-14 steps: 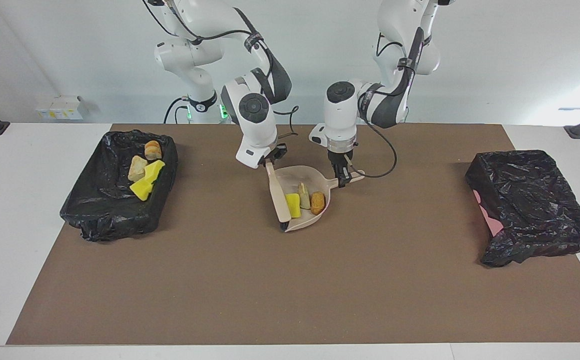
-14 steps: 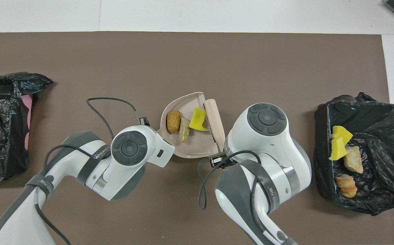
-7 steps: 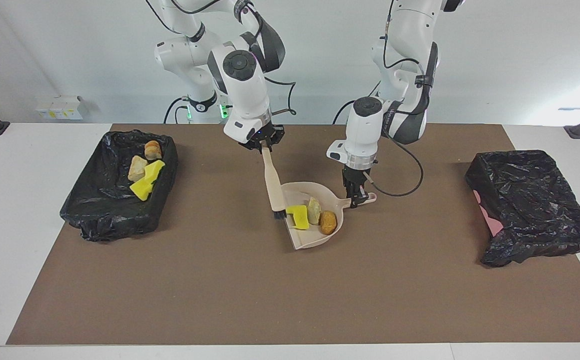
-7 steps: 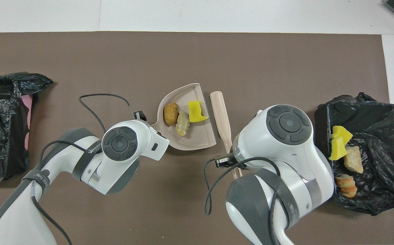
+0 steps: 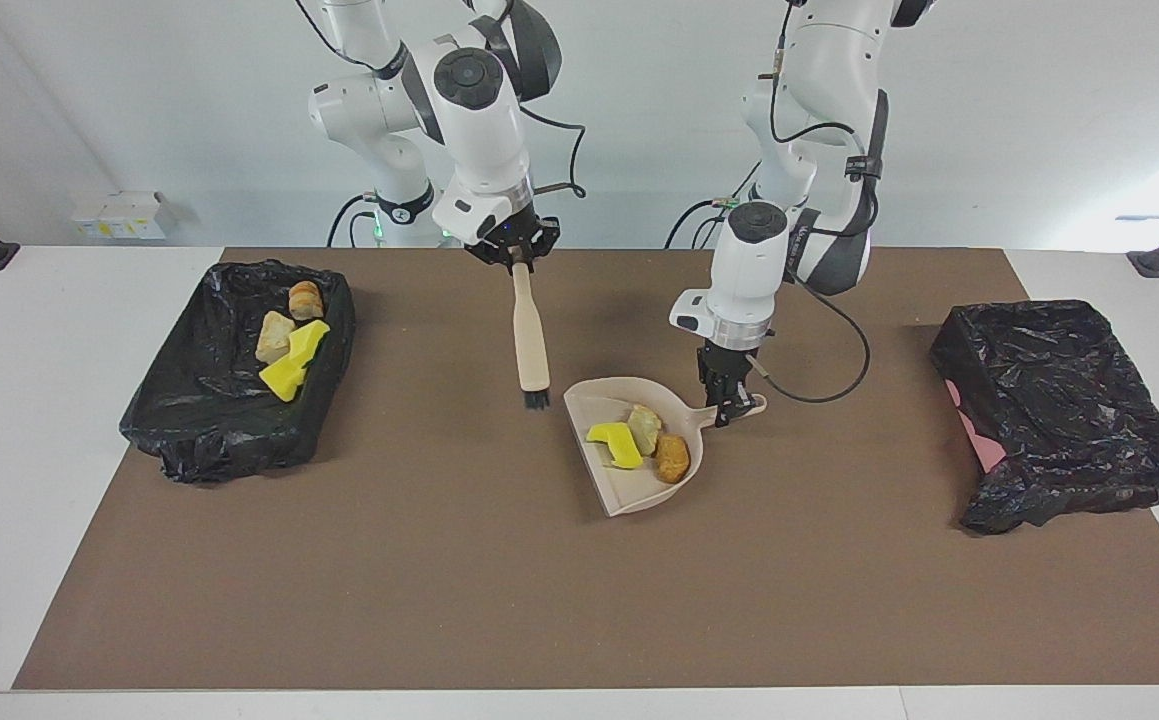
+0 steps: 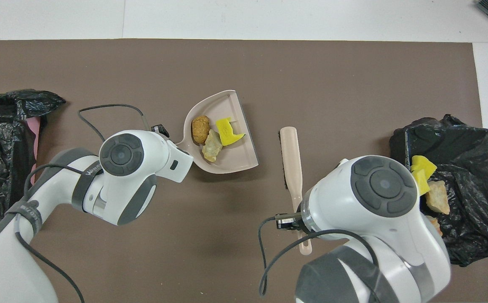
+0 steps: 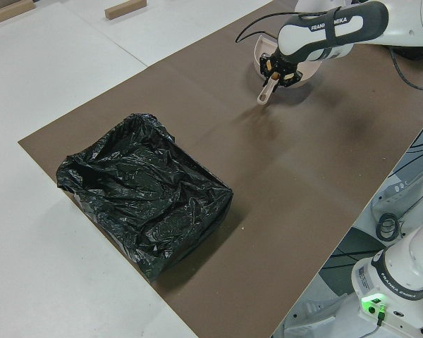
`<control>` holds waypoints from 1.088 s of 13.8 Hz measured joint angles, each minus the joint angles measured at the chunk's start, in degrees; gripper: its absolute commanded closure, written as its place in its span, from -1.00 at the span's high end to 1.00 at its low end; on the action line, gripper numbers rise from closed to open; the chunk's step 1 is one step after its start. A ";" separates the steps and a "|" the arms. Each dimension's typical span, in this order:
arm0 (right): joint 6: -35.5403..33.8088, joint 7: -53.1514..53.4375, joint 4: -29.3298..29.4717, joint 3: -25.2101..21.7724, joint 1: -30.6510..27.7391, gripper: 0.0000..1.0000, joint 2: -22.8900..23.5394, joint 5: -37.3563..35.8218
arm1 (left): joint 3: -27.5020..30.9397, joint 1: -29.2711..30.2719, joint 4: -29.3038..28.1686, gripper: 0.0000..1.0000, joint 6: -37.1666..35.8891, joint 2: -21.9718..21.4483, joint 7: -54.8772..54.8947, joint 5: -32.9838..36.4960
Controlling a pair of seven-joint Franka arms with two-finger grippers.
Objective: Sweep and dump trash in bin
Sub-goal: 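Carry the dustpan with the left gripper toward the nearby trash bag, then tilt the dustpan with the left gripper to dump trash into the bag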
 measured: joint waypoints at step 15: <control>28.72 24.99 -6.36 0.75 27.21 -1.00 15.36 3.70 | 0.30 28.10 19.62 -1.00 -28.13 0.00 36.24 -6.08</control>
